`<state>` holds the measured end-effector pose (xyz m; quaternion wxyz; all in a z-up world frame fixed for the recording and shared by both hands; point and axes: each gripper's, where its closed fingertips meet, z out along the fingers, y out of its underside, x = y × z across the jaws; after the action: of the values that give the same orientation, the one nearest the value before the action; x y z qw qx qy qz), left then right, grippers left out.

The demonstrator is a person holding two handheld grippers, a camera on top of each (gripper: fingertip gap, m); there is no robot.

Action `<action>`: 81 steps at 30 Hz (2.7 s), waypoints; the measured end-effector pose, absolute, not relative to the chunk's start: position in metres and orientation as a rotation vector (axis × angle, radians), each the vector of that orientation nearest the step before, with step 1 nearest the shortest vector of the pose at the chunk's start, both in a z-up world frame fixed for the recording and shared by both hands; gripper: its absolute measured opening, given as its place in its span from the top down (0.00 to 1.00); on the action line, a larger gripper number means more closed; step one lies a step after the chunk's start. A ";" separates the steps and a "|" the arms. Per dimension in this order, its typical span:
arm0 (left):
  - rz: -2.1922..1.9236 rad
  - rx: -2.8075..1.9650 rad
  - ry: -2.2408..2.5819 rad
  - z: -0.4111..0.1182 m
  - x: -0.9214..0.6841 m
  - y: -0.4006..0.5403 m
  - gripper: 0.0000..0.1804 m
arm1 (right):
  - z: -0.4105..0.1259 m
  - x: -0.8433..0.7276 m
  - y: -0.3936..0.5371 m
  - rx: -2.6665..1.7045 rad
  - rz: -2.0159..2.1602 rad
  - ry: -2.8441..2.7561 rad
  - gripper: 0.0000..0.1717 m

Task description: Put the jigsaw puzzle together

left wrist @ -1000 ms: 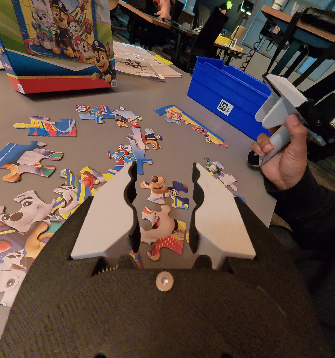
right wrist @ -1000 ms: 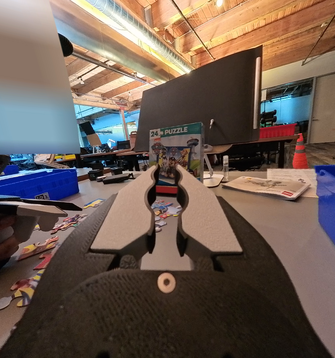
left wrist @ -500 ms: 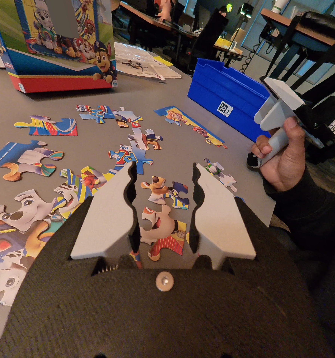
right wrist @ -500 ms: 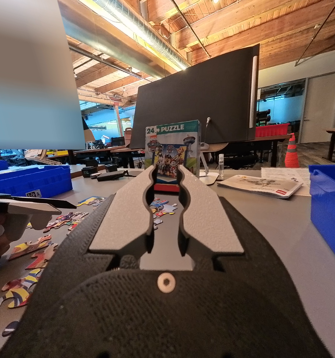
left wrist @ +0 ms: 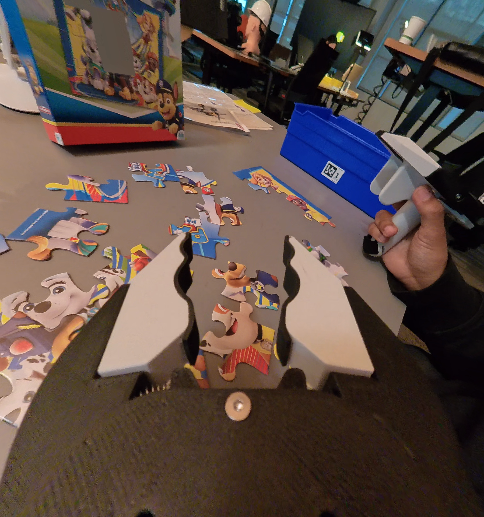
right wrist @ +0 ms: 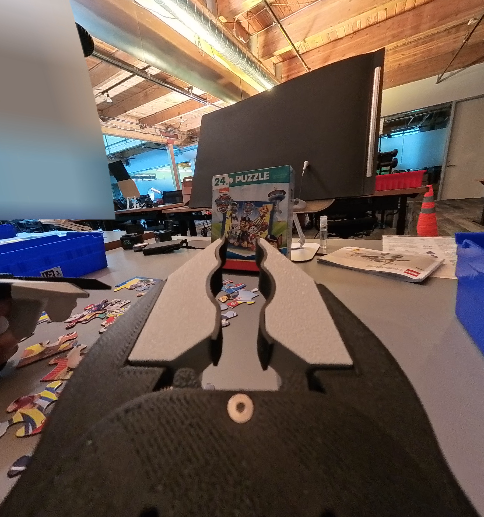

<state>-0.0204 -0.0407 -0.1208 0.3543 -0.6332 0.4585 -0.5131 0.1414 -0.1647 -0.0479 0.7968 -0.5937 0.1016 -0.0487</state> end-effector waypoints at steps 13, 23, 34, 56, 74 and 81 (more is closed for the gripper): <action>-1.297 -1.695 1.001 -0.105 -0.029 -0.009 0.49 | -0.051 0.140 -0.161 -1.296 -0.107 0.205 0.90; -0.955 -1.811 1.048 -0.109 -0.066 0.058 0.51 | -0.052 0.140 -0.160 -1.299 -0.081 0.213 0.90; -0.818 -1.843 1.374 -0.150 -0.039 0.034 0.54 | -0.054 0.140 -0.158 -1.307 -0.069 0.214 0.90; -0.992 -1.681 1.667 -0.149 -0.065 -0.049 0.62 | -0.056 0.141 -0.156 -1.320 -0.049 0.222 0.90; -0.979 -1.713 1.763 -0.172 -0.058 -0.078 0.60 | -0.056 0.141 -0.155 -1.323 -0.046 0.217 0.89; -0.940 -1.727 1.761 -0.175 -0.060 -0.071 0.60 | -0.056 0.142 -0.154 -1.323 -0.041 0.219 0.90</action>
<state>-0.0604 -0.0709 -0.1755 0.2485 -0.6337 0.6463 -0.3449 0.1419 -0.1543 -0.0561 0.7832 -0.6131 0.1016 -0.0190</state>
